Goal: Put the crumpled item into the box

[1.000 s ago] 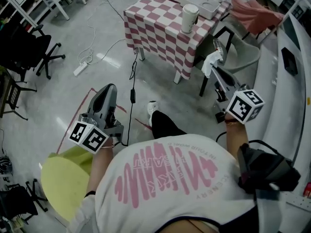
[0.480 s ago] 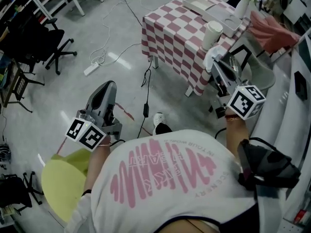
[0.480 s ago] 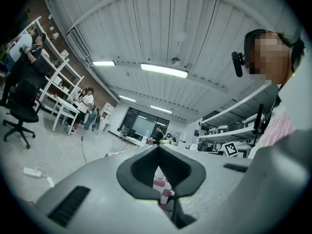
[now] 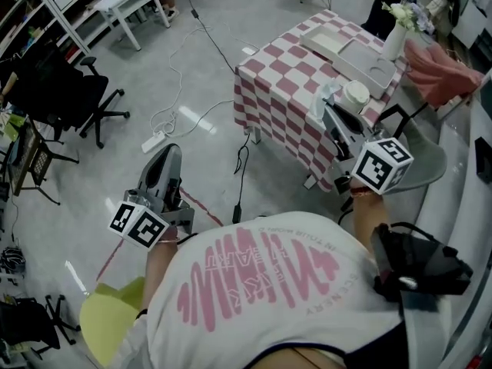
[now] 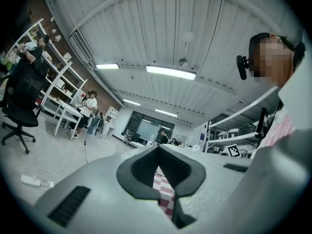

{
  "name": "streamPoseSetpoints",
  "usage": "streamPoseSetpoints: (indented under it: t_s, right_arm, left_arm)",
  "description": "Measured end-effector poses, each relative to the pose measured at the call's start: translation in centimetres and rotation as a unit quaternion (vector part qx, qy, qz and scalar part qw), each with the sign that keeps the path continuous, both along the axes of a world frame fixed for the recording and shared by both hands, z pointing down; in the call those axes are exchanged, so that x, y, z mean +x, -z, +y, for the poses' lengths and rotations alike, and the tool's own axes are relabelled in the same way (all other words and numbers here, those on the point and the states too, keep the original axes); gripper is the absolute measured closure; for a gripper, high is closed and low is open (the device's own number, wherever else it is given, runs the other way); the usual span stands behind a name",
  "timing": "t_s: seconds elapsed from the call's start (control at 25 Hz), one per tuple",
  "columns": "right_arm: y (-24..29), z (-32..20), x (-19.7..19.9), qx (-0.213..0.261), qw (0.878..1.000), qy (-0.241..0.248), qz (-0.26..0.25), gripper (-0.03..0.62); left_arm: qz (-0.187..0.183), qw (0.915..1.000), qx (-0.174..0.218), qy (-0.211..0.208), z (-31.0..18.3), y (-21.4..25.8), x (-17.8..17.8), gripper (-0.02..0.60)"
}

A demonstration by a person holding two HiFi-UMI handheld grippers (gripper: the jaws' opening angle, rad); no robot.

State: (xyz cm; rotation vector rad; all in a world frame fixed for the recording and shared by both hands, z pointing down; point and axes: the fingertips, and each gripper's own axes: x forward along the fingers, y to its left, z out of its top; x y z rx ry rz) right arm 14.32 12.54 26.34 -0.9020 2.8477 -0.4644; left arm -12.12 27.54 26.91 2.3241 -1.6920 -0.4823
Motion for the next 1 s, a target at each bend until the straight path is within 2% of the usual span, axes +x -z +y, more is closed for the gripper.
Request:
streamPoseSetpoints:
  t_s: [0.16, 0.28, 0.44, 0.68, 1.0]
  right_arm:
    - [-0.8, -3.9, -1.0, 0.001, 1.000, -0.010, 0.006, 0.571]
    - [-1.5, -6.6, -1.0, 0.000, 1.000, -0.027, 0.012, 0.571]
    - [-2.6, -9.1, -1.0, -0.021, 0.999, -0.045, 0.012, 0.569]
    - [-3.4, -11.7, -1.2, -0.014, 0.998, -0.052, 0.033, 0.569]
    - [-5.1, -13.7, -1.8, -0.039, 0.998, -0.051, 0.024, 0.569]
  left_arm:
    - [0.014, 0.9997, -0.001, 0.018, -3.7, -0.6, -3.1, 0.574]
    - [0.021, 0.9996, 0.001, 0.016, -6.8, -1.2, -4.3, 0.574]
    - [0.041, 0.9991, -0.004, -0.003, -10.3, -2.1, -4.6, 0.574]
    - [0.057, 0.9984, -0.004, 0.003, -14.5, -2.8, -5.7, 0.574]
    - [0.056, 0.9982, -0.013, -0.019, -17.9, -3.4, -5.3, 0.574]
